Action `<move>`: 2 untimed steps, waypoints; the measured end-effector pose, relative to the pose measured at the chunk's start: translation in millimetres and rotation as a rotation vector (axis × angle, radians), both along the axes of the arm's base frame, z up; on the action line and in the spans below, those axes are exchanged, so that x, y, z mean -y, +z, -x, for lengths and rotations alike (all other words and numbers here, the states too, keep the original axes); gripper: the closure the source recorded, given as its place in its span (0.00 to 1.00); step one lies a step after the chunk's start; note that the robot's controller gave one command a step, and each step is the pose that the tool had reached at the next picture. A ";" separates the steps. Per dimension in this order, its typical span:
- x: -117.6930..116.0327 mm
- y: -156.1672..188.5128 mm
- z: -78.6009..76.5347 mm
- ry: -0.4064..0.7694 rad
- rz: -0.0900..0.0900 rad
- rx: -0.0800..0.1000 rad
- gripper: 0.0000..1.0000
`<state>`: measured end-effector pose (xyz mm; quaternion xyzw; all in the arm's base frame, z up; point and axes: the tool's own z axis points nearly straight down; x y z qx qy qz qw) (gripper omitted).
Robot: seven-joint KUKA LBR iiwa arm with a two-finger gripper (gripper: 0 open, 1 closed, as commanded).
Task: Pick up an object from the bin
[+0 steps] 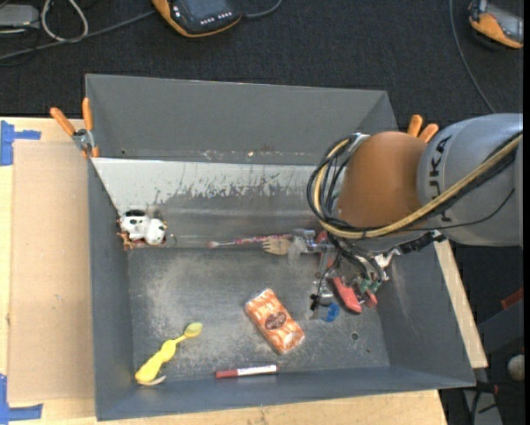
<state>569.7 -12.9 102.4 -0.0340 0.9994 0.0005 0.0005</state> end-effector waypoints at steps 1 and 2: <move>4.5 -21.0 41.1 -0.078 0.000 -0.005 0.00; -17.1 -30.8 48.5 -0.078 -0.002 -0.001 0.00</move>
Offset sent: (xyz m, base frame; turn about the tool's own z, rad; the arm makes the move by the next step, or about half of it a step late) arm -0.0450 0.0249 -0.0324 0.0602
